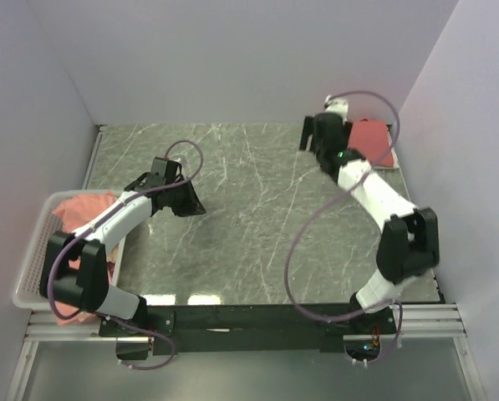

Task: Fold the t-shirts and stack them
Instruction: Reset both grippers

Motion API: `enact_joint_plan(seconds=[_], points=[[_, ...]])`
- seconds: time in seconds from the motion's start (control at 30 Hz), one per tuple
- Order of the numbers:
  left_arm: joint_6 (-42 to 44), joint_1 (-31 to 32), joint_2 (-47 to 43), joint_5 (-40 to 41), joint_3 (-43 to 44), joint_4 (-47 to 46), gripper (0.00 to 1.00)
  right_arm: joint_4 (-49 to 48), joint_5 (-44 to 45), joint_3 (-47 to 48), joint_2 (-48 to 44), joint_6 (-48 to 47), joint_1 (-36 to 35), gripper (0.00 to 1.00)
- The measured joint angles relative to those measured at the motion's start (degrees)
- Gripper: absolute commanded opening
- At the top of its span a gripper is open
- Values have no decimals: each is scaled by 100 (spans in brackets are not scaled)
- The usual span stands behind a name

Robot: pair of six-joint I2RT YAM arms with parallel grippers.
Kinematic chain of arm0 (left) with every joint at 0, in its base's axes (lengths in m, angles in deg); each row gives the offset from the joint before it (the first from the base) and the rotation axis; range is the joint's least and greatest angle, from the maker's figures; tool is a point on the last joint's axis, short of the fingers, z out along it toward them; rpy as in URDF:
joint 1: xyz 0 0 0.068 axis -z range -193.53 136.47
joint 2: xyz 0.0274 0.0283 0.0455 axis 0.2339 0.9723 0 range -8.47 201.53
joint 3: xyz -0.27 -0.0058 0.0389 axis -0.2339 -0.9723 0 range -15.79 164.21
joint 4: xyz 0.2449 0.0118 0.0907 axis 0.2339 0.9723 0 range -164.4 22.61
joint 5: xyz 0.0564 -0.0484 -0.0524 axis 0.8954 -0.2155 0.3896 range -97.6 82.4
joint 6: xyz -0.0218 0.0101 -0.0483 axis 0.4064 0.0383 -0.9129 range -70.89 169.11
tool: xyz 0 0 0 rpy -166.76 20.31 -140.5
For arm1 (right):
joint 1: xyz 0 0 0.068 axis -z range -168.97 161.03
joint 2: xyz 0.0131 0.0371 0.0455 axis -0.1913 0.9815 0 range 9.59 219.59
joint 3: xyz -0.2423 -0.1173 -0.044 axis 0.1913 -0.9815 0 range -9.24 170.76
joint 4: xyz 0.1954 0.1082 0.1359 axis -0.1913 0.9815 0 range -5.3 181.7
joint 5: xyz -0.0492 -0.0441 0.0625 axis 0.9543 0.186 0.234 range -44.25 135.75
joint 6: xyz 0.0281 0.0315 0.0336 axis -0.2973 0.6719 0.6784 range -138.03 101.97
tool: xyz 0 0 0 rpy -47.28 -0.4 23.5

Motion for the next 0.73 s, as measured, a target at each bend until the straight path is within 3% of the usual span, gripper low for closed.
enact_joint_plan(seconds=[0.1,0.3,0.57,0.73], points=[[-9,7,-439,208,-258,2,20,-407,-225,-1239,-1010,636,-787,89],[-9,13,-1178,501,-629,48,22,-560,-817,-3097,-2485,1738,-1591,90],[-11,68,-1668,713,-831,61,22,-503,-1606,-4494,-3971,2433,-1679,96],[-15,76,-1746,737,-831,59,22,-306,-1639,-4675,-4607,2531,-1679,97]])
